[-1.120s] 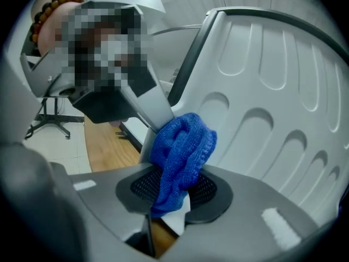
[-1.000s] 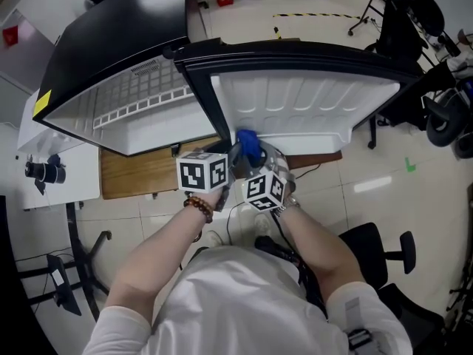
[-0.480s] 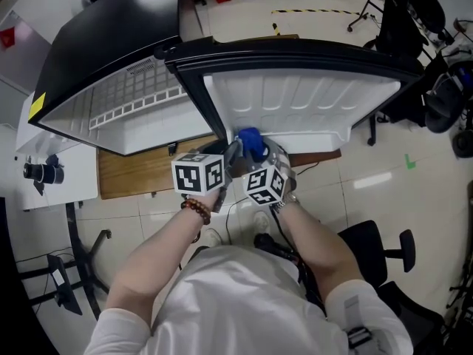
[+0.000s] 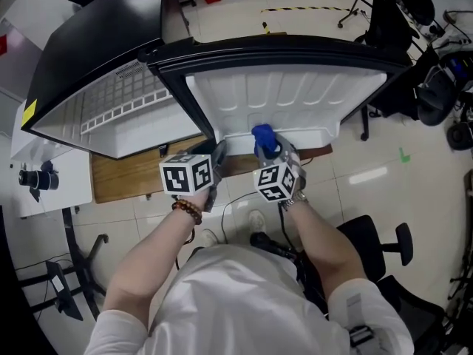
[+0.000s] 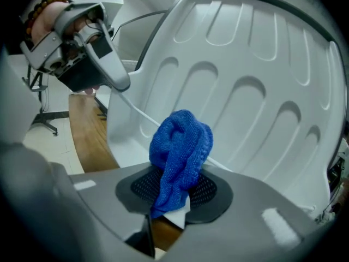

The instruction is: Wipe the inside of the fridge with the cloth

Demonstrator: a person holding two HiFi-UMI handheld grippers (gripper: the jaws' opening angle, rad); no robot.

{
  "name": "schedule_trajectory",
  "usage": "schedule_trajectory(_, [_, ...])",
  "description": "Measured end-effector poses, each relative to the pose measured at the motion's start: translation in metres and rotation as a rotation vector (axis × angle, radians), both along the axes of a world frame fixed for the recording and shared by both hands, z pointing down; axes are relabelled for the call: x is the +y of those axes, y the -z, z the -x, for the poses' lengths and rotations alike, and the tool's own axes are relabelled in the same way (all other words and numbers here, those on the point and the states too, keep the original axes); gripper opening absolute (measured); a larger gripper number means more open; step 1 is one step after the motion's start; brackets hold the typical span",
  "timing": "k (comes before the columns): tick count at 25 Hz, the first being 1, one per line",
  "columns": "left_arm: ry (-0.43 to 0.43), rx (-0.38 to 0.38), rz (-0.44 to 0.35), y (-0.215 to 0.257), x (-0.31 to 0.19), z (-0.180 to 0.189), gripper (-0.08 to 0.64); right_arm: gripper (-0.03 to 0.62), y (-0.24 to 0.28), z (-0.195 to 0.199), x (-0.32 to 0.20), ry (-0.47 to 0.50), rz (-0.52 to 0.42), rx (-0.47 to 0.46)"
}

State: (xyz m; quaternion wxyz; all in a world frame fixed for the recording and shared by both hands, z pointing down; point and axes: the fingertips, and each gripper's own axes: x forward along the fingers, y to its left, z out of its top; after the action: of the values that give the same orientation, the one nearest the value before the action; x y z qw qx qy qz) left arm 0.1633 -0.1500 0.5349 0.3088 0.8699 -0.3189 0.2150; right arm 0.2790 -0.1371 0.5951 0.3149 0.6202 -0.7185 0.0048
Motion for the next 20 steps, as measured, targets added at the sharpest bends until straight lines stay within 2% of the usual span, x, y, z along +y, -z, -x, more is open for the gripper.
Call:
schedule_trajectory(12, [0.023, 0.003, 0.001, 0.001, 0.001, 0.001, 0.109, 0.115, -0.002, -0.088, 0.028, -0.178, 0.022, 0.023])
schedule_trajectory(20, [0.043, 0.006, -0.007, 0.003, 0.000, 0.002, 0.107, 0.115, -0.004, -0.127, 0.043, -0.292, 0.044, 0.026])
